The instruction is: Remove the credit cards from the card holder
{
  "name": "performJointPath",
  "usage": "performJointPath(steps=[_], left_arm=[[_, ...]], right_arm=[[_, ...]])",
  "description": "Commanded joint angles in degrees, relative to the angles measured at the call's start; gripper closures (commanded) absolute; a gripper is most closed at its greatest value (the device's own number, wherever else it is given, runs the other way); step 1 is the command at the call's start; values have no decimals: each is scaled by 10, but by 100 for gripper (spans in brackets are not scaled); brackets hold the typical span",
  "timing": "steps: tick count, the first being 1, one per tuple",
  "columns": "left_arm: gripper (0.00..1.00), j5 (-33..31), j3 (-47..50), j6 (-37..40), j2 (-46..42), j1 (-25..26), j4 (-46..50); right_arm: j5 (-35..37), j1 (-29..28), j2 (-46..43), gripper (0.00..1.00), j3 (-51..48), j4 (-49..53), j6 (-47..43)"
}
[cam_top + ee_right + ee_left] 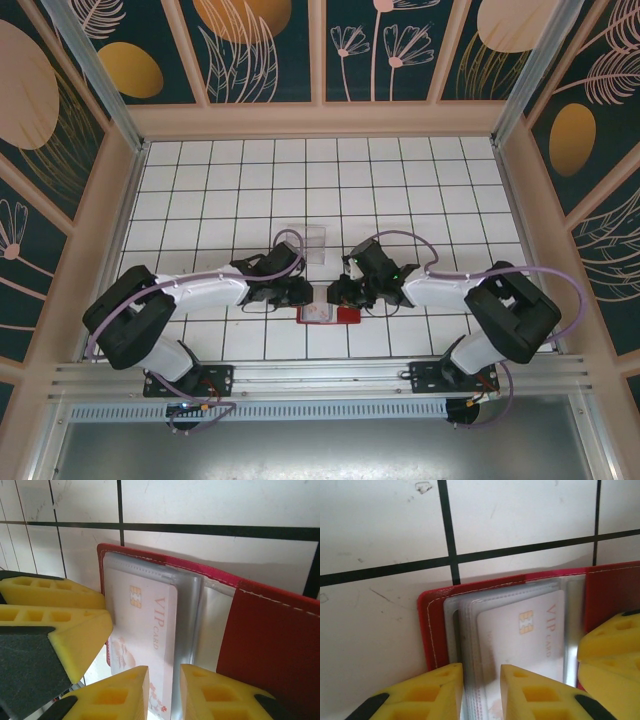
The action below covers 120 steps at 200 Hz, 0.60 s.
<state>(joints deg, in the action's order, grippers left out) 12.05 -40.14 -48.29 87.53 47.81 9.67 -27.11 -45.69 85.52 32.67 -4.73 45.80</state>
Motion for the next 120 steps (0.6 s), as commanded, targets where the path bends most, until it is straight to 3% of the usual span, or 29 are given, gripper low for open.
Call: performJointPath(steps=[1,69,120], left_arm=[[74,-4,10,3,14,4,8],[76,-4,20,6,32,4,5],[79,0,26,3,33,4,1]], right_arm=[[-9,3,12,77,-9,-20,4],[-17,2,24,79,-23,-49,11],[-23,2,38,85,-23,-64,14]])
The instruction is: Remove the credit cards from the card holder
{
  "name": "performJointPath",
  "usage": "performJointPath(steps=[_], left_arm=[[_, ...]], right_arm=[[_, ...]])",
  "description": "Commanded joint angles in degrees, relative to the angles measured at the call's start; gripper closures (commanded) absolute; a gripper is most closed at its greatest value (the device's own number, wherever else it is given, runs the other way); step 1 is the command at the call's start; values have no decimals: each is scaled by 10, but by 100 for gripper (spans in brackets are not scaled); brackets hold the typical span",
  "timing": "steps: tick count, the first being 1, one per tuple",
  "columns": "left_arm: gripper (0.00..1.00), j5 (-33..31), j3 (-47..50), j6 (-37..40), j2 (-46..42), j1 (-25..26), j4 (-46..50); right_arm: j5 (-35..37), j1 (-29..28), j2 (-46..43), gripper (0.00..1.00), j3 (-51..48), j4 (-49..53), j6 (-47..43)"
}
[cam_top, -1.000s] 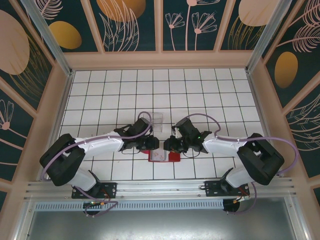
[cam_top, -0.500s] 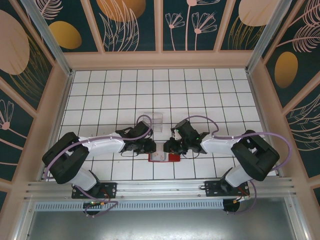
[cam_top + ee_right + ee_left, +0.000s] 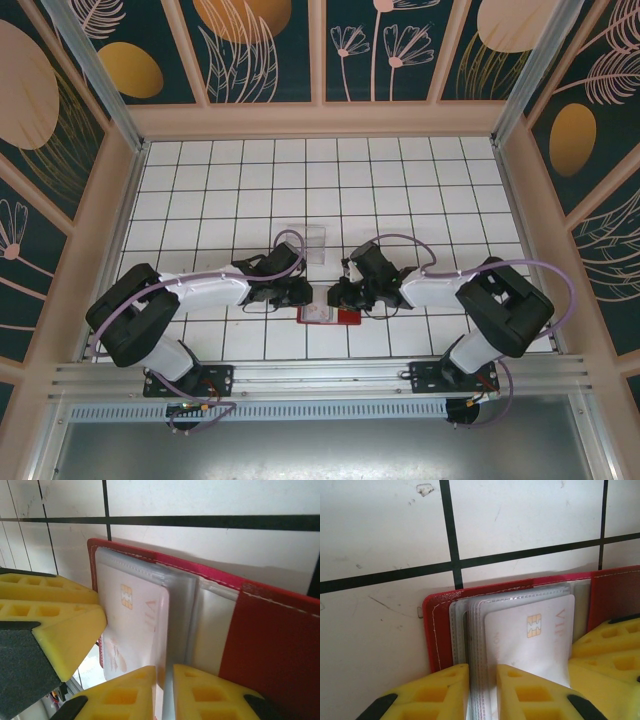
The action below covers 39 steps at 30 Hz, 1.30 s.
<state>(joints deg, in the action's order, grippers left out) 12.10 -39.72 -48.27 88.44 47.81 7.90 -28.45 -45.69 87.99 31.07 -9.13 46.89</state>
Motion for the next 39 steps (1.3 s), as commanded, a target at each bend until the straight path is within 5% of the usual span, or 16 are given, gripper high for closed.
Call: performJointPath(steps=[1,18,34,39], left_arm=[[79,0,22,3,23,5,19],[75,-24,17,3,11,6,47],[76,-23,13,4,13,7,51],[77,-22,11,5,14,7,52]], right_arm=[[-10,2,13,85,-8,-20,3],[18,2,-18,100,-13,32,-3],[42,12,-64,100,-23,77,-9],[28,12,-55,83,-29,42,3]])
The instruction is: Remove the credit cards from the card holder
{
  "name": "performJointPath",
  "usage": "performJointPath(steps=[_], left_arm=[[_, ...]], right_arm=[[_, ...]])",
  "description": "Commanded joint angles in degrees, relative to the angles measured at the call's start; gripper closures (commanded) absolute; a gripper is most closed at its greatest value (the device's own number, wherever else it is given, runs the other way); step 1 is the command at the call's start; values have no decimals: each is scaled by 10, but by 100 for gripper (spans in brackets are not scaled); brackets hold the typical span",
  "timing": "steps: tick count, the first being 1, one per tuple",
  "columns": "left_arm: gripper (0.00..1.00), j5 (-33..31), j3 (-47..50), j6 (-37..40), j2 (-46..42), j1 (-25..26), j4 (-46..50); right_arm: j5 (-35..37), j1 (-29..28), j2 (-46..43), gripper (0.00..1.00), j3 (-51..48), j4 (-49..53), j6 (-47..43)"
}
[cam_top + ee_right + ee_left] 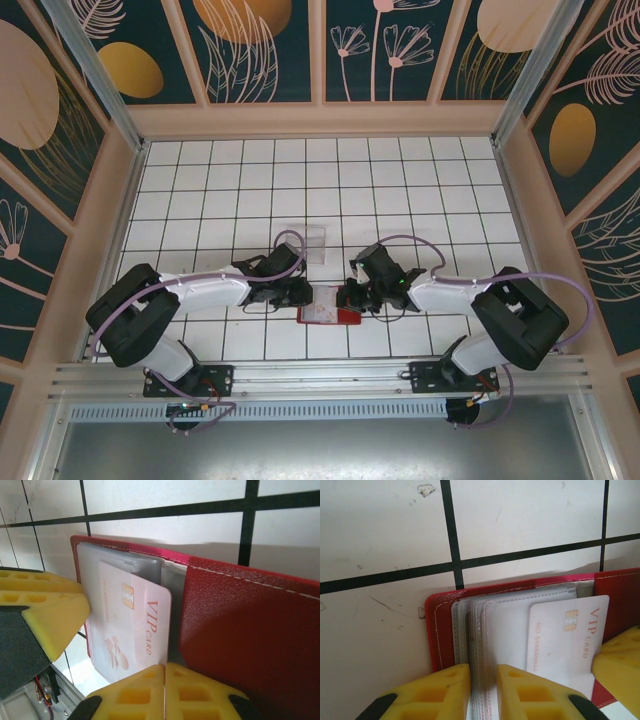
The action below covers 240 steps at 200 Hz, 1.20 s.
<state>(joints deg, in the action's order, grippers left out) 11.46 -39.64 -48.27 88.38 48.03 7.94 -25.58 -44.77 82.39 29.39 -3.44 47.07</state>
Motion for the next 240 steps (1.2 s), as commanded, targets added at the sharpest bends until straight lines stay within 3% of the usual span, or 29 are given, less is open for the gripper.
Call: performJointPath(steps=[1,30,115,171,240], left_arm=[[77,-16,10,4,15,4,52],[78,-14,10,4,15,4,52],[78,-9,7,6,21,5,51],[79,-24,5,11,21,5,68],[79,-30,3,13,23,5,76]], right_arm=[[-2,3,4,82,-13,-19,3],[-16,3,18,78,-19,-47,12],[-44,3,42,77,-33,-115,36],[-20,3,26,92,-22,-63,20],[3,16,-25,97,-24,26,-11]])
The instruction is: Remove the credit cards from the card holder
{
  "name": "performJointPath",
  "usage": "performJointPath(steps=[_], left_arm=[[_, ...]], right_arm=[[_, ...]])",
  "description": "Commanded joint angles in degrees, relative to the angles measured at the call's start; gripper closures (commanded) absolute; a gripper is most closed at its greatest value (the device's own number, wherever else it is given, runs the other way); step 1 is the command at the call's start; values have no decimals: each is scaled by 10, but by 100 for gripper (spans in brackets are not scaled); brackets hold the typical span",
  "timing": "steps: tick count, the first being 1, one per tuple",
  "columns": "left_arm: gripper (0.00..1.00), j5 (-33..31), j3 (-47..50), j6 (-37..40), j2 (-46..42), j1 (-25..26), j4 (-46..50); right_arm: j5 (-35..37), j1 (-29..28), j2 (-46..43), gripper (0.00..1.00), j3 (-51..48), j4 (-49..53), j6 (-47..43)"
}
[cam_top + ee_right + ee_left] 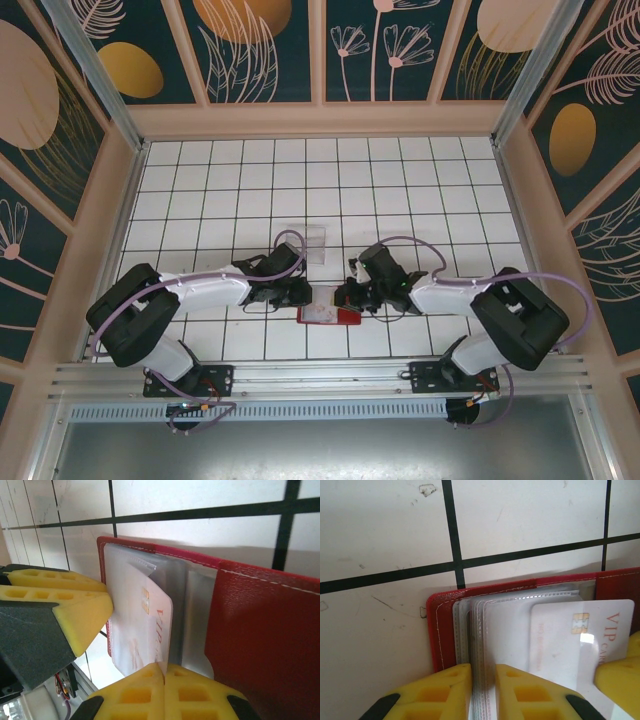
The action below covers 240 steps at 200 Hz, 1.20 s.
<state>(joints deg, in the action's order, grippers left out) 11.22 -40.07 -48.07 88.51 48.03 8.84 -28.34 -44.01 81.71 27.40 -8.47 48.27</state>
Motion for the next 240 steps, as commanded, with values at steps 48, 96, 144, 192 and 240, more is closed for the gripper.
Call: performJointPath(steps=[48,96,144,192,240], left_arm=[[78,-33,6,6,11,5,67],[78,-43,16,-7,-23,5,43],[78,-44,37,-13,-43,5,17],[78,-57,54,-10,-73,5,5],[78,-65,76,-7,-110,4,-21]], right_arm=[[36,22,-62,97,1,119,-41],[41,47,-126,96,42,192,-78],[86,71,-119,100,134,277,-187],[75,75,-57,98,256,311,-387],[84,79,42,100,409,395,-614]])
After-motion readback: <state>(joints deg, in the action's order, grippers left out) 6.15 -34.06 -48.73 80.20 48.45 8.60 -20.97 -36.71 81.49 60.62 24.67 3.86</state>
